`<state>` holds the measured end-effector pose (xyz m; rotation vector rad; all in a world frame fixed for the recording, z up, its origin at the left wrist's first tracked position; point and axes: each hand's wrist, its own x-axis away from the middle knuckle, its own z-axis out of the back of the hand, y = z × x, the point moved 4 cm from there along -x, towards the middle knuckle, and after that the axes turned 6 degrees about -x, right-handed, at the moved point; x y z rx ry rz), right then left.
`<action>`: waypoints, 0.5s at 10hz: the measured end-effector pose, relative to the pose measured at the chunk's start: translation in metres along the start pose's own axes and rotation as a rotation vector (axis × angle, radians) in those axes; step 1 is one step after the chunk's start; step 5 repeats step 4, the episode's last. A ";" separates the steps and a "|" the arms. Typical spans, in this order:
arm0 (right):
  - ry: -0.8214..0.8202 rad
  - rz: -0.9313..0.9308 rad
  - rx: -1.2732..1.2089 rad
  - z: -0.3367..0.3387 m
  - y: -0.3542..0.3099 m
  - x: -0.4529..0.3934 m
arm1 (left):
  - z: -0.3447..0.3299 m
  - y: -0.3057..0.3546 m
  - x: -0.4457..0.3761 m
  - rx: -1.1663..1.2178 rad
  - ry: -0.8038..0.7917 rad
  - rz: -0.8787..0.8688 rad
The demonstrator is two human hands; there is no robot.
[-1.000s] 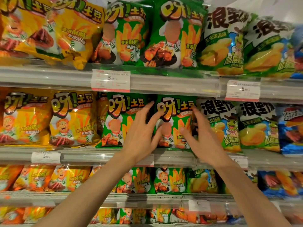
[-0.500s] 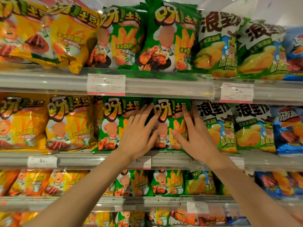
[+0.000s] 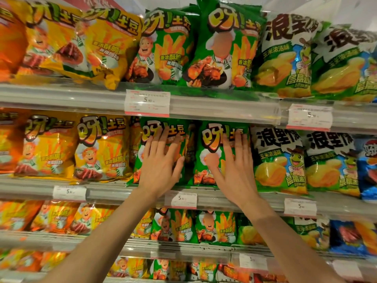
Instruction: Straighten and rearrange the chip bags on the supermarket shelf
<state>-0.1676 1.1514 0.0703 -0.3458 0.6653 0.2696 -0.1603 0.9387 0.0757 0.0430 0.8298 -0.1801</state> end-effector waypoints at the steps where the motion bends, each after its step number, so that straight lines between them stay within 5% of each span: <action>1: 0.009 -0.042 -0.052 0.010 0.000 0.007 | 0.007 -0.001 0.005 0.032 0.021 0.004; 5: 0.076 -0.192 -0.392 0.031 -0.001 0.073 | 0.032 -0.002 0.062 0.410 0.059 0.055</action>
